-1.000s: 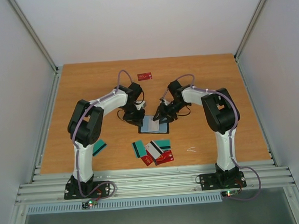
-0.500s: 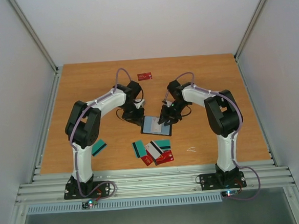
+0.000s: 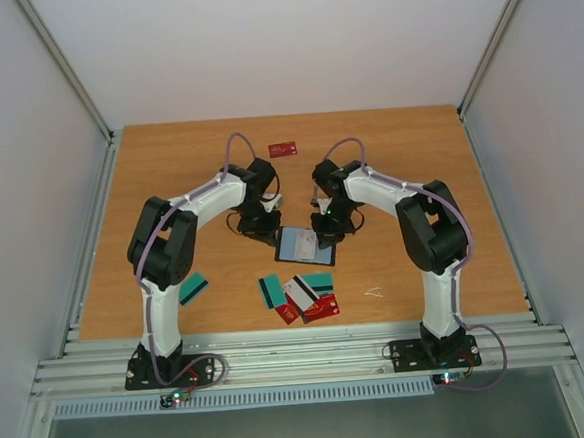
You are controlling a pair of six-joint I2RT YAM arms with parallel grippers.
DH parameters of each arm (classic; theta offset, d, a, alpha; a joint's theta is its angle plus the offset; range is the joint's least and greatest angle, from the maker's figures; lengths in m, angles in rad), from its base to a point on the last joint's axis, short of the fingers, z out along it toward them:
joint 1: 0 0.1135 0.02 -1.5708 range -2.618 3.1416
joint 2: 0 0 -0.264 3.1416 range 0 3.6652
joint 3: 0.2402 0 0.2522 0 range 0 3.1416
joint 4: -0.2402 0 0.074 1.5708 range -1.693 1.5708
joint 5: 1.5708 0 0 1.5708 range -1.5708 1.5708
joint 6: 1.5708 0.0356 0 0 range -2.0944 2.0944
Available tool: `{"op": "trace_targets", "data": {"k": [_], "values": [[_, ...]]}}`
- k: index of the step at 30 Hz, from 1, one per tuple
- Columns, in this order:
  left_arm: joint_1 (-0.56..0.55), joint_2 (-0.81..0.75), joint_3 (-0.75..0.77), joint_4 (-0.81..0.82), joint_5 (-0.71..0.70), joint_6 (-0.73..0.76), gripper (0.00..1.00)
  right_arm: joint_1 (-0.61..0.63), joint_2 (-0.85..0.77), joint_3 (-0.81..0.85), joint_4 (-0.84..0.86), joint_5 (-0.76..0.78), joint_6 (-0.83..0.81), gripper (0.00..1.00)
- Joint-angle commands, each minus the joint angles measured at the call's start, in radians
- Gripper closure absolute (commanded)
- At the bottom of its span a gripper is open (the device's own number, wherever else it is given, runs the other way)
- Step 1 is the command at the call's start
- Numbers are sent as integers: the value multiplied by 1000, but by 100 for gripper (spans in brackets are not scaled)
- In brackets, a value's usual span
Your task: Put the credit cards into the card holder
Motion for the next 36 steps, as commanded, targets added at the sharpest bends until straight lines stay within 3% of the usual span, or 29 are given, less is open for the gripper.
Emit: {"op": "trace_targets", "data": {"k": [1, 12, 36], "values": [[4, 24, 21, -7, -10, 21, 87, 35, 16, 30, -36, 133, -26, 94], [4, 47, 14, 9, 13, 29, 87, 63, 65, 84, -19, 151, -10, 97], [4, 70, -7, 34, 79, 37, 87, 101, 170, 217, -39, 34, -19, 98]]}}
